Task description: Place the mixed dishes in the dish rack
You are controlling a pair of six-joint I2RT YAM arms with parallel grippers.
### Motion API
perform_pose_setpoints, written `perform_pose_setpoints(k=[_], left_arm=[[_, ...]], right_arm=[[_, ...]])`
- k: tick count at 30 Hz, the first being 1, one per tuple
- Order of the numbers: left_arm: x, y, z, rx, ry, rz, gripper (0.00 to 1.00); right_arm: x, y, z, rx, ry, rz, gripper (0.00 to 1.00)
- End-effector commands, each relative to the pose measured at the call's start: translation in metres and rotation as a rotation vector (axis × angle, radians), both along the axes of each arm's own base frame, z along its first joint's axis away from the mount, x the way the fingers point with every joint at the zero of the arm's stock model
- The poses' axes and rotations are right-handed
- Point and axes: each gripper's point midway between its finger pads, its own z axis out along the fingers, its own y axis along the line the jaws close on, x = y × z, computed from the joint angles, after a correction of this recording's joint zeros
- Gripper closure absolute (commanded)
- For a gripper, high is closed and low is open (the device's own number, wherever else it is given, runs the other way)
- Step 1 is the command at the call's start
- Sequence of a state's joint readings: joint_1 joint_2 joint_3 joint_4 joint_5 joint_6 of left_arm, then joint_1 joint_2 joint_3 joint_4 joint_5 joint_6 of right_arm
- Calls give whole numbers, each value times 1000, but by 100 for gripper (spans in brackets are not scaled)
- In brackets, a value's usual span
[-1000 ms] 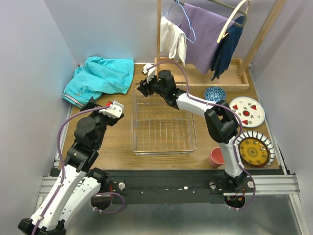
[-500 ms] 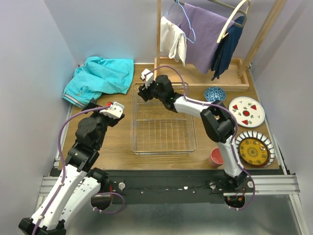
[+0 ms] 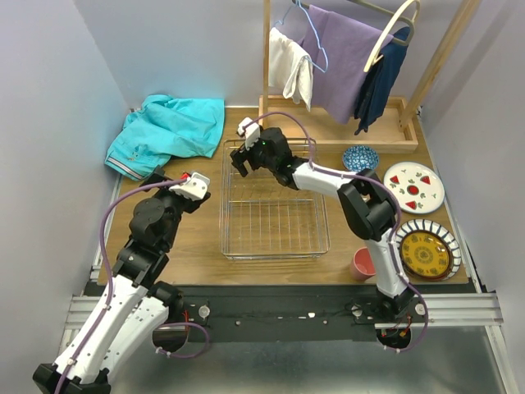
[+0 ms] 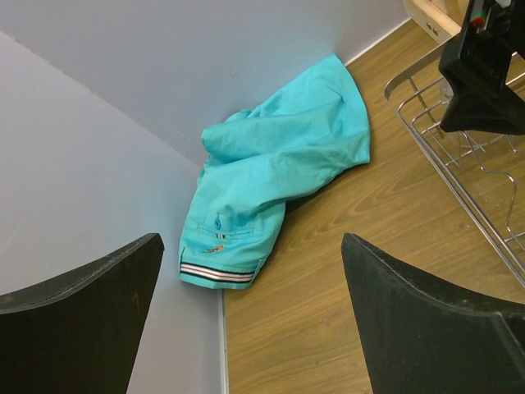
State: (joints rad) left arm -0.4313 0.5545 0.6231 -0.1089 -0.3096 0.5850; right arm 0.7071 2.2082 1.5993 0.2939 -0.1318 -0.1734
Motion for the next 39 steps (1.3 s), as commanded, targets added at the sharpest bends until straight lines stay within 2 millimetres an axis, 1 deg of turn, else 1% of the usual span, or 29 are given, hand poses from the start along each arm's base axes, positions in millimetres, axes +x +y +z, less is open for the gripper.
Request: perform_pose_setpoints(k=[1,4,5,7,8,9,10,11,12,13,14,15,16,17,18,19,20,21,22,23,25,26,29,32,34,36,37,38,39], left_arm=[[4,-8,10,-43,-53,-35,1],[7,-13,15,-57,-60,-51,1],[8,-14,20,-65,-63,-58,1],[11,-21,21,-80,-52,-80,1],[14,-24,24,-88,-50,-89,1],[15,-27,26,-95,-51,-102,1],[16,-31,26,-106,-47,-117,1],[17,-37,30,-114,-44,-149,1],[17,-40,30,-122,-39,-164,1],[16,-43,28,-144,-24,-176,1],[15,-48,29,-159,-18,-200,1],[15,-50,27,-172,-8,-208,1],[14,-53,23,-189,14,-214,1],[14,-54,21,-195,21,-221,1],[14,-57,18,-201,33,-230,1],[14,-58,15,-208,42,-234,1],[15,-59,12,-210,52,-233,1],[16,-60,9,-208,64,-236,1],[17,-61,7,-200,74,-237,1],[21,-63,3,-186,93,-238,1],[26,-65,-1,-149,112,-244,1],[31,-68,-3,-134,131,-246,1],[42,-72,-5,-113,149,-245,1],[49,-77,-7,-95,152,-260,1],[52,-80,-8,-81,151,-275,1],[55,-84,-9,-77,159,-286,1],[56,-85,-9,-73,161,-288,1],[59,-85,-12,-70,171,-287,1],[60,-87,-8,-70,165,-290,1]], right_arm=[[-8,-10,49,17,0,-43,0],[-21,-18,82,37,-9,-31,0],[-29,-25,100,38,-12,-29,0],[-35,-35,118,20,-21,-41,0],[-45,-46,110,-42,25,-42,0],[-51,-57,129,-57,12,-59,0],[-51,-74,132,-113,7,-101,0],[-66,-93,115,-205,86,-100,0],[-69,-117,124,-226,99,-125,0],[-73,-139,110,-297,131,-164,1],[-85,-168,92,-402,204,-233,2],[-90,-191,84,-453,251,-306,2],[-99,-208,78,-475,318,-362,4],[-120,-230,64,-548,418,-391,5],[-126,-242,59,-549,456,-422,7],[-138,-250,66,-532,450,-422,9],[-151,-260,52,-573,475,-415,12],[-159,-266,47,-587,488,-416,13],[-167,-269,46,-597,499,-403,15],[-182,-277,41,-623,526,-382,16],[-196,-281,41,-650,543,-325,19],[-210,-288,38,-689,576,-289,19],[-233,-303,46,-793,573,-160,24],[-244,-317,67,-787,465,-72,27],[-259,-326,78,-807,382,19,28],[-284,-333,76,-834,389,133,28],[-292,-338,77,-860,349,197,29],[-305,-343,69,-877,373,239,30],[-310,-344,65,-886,371,268,32]])
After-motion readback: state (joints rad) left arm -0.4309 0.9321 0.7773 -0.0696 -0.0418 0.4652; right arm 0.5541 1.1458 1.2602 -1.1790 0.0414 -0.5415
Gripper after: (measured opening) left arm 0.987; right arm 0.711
